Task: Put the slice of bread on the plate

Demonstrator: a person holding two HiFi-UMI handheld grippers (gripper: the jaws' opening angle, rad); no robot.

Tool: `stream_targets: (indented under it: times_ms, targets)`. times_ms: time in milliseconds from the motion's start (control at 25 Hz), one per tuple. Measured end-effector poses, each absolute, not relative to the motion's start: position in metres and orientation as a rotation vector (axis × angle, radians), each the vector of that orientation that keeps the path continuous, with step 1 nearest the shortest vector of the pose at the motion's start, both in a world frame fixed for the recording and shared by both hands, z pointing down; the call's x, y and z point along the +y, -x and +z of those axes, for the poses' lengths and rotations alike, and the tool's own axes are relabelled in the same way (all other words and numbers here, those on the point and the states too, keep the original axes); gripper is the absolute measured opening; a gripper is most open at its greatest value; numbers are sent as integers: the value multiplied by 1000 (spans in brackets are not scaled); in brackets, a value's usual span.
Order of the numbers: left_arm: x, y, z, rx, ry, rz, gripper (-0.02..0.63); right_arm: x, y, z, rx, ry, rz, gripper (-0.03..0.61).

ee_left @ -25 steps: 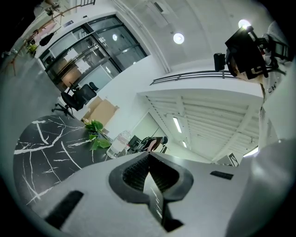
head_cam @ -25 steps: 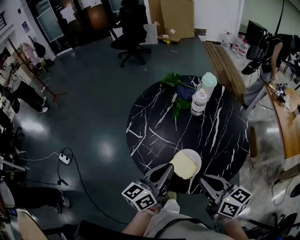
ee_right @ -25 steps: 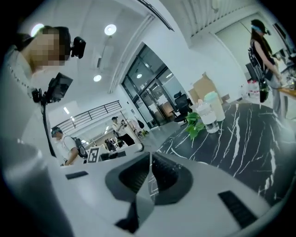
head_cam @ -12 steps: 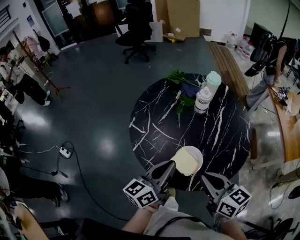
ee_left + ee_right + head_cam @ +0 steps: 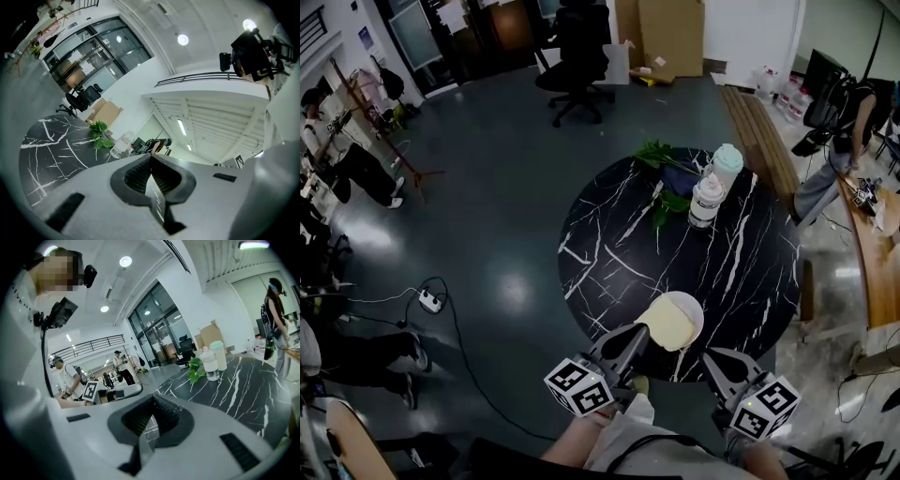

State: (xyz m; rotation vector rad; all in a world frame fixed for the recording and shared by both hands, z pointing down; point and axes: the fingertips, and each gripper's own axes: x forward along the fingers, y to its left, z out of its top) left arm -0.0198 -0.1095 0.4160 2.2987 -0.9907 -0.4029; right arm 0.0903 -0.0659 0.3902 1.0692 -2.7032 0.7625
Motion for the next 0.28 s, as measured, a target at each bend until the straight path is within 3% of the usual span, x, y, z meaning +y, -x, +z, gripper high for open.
stream_targets:
  times_ms: [280]
  targets:
    - [-105, 30, 428, -1030, -2251, -362, 6, -65, -91, 394, -2700, -1080, 759, 11]
